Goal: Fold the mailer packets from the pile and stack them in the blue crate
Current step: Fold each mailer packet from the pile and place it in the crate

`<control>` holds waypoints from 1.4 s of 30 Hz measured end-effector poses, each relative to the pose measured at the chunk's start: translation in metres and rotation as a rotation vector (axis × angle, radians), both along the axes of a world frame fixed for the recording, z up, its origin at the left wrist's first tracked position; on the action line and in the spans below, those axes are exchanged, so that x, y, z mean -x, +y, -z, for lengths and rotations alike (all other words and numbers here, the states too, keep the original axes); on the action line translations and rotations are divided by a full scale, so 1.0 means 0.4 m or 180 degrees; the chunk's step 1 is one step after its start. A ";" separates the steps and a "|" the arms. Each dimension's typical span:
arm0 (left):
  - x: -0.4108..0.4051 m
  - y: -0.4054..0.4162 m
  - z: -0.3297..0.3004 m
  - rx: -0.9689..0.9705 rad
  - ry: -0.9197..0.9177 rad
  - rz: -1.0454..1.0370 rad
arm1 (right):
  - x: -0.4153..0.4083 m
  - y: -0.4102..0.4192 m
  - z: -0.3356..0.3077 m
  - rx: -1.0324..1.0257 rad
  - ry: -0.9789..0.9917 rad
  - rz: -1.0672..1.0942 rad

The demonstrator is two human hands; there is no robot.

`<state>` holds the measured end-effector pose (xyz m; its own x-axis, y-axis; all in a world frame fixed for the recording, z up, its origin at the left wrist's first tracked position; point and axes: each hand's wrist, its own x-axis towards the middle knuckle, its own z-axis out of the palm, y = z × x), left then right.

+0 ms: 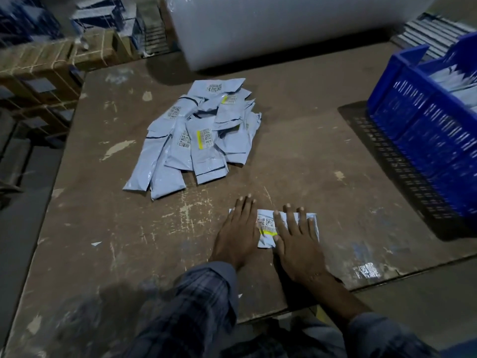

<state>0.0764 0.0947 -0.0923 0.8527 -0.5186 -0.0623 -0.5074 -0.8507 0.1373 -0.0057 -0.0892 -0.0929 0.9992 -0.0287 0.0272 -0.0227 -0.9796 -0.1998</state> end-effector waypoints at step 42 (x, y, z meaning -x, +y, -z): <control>0.006 -0.032 -0.013 0.0966 0.0404 -0.1020 | -0.043 -0.097 -0.132 -0.0702 -0.0063 -0.0129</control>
<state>0.0741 0.0819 -0.0873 0.9686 -0.2407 -0.0627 -0.1881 -0.8737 0.4487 0.0113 -0.1280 -0.0402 0.9990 0.0039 0.0444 0.0218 -0.9121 -0.4094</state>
